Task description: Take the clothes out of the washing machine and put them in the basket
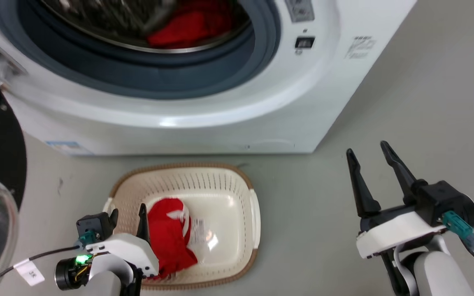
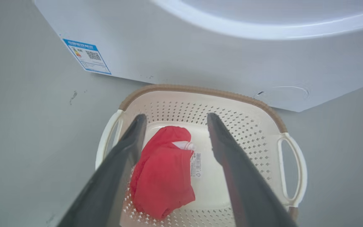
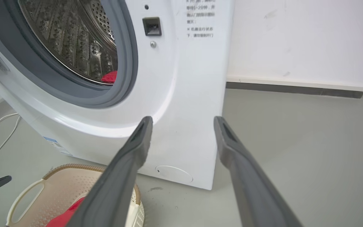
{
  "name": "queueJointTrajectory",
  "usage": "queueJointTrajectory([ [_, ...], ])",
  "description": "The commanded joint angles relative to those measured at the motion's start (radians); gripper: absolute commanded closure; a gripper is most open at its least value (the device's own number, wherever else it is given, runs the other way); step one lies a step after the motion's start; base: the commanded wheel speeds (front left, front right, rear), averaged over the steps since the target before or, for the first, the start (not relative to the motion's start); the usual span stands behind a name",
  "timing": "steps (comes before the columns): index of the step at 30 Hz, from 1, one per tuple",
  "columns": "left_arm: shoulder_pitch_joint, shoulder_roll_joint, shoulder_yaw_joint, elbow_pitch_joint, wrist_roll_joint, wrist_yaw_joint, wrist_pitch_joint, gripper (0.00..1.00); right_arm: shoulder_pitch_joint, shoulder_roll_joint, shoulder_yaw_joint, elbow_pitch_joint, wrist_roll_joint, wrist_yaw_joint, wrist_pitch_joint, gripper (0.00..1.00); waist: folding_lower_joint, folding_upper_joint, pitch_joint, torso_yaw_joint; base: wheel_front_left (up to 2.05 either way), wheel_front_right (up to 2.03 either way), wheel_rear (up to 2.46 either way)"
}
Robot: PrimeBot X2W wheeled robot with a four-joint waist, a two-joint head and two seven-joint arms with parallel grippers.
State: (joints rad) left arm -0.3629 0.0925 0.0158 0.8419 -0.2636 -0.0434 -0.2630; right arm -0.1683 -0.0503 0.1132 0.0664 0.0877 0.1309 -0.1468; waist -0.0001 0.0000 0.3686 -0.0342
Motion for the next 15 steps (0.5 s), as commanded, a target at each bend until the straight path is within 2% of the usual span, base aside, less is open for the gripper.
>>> queueJointTrajectory([
  [1,0.041,-0.005,0.009,-0.046,0.017,0.004,-0.003,0.0,0.025,0.0,-0.01,-0.009,-0.006,0.0,0.005,0.0,0.0001,0.0,-0.119,0.001,0.0,0.0,0.0],
  [9,0.152,-0.031,0.036,-0.3,0.069,-0.006,-0.003,0.0,0.081,0.0,-0.044,-0.052,-0.018,0.0,0.038,0.0,0.0001,0.0,-0.206,-0.004,0.0,0.0,0.0],
  [15,0.124,-0.038,0.031,-0.396,0.089,-0.019,-0.002,0.0,0.098,0.0,-0.056,-0.085,-0.018,0.0,0.052,0.0,0.0001,0.0,-0.223,-0.005,0.0,0.0,0.0],
])
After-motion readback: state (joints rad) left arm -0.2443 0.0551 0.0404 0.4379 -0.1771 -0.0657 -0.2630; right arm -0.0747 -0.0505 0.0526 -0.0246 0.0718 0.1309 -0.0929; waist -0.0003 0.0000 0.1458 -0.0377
